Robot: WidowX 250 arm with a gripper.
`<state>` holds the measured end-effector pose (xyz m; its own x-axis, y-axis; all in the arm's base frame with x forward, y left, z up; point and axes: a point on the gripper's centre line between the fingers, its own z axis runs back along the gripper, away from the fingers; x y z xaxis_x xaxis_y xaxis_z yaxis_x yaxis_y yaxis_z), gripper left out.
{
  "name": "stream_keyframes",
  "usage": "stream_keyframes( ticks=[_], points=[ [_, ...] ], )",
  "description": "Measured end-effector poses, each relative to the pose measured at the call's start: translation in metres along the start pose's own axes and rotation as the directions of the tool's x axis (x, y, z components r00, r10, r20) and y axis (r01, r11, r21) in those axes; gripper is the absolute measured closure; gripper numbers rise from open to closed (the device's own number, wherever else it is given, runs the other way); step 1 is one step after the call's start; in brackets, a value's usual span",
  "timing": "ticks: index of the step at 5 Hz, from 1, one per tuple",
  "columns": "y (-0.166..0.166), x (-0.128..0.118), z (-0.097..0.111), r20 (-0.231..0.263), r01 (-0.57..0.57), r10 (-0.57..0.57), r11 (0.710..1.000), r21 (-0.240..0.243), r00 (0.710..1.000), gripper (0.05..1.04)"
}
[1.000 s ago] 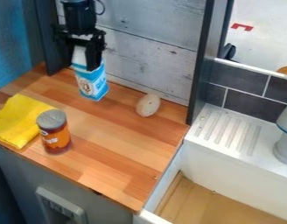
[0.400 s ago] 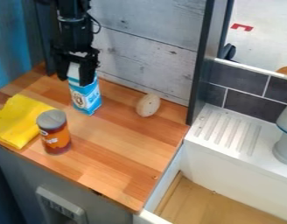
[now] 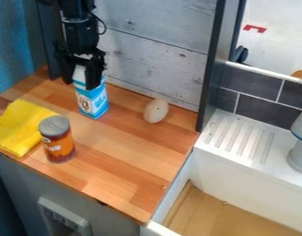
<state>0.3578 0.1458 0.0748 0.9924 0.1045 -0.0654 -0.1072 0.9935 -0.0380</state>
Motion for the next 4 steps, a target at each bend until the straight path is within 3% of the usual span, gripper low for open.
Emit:
stream_keyframes(
  ticks=[1,2,3,4],
  points=[
    [-0.005,-0.004,0.014,0.021,-0.046,0.046,0.999,-0.010,0.999,0.073],
    [-0.010,-0.006,0.047,0.107,-0.079,0.080,0.997,-0.010,0.991,0.078],
    [-0.020,-0.008,0.066,0.136,-0.080,0.078,0.997,0.007,0.988,0.081],
    [-0.051,-0.003,0.073,0.148,0.005,-0.011,0.999,0.040,0.989,0.083]
  ],
)
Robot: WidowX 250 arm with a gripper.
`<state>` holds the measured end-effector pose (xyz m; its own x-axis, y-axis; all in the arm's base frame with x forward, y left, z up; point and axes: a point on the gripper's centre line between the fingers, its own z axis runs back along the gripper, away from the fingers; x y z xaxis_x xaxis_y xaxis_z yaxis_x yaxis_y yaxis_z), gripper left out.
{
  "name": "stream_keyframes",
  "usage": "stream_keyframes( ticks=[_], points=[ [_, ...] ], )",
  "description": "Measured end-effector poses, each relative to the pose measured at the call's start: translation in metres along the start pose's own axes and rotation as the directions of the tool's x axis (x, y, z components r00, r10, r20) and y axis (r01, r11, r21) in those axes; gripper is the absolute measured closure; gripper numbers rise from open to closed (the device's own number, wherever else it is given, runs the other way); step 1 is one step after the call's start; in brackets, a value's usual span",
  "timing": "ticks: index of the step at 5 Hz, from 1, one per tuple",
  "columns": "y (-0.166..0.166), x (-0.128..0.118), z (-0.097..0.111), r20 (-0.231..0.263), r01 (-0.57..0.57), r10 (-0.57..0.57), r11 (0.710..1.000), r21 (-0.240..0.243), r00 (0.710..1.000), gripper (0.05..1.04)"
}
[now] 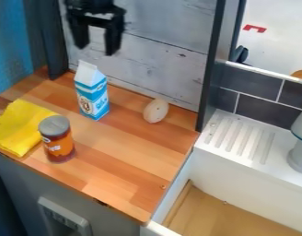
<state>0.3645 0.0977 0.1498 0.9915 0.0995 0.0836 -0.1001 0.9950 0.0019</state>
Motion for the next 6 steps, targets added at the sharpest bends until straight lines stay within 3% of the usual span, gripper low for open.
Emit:
stream_keyframes(
  ticks=[1,2,3,6],
  points=[
    [-0.046,0.006,0.003,0.024,0.121,-0.122,0.992,0.040,0.992,0.083],
    [-0.093,0.009,-0.006,0.050,0.211,-0.213,0.977,0.032,0.976,0.083],
    [-0.097,0.005,-0.026,0.000,0.193,-0.193,0.980,0.041,0.981,0.083],
    [-0.097,0.006,-0.026,0.002,0.187,-0.187,0.981,0.043,0.982,0.083]
  ],
)
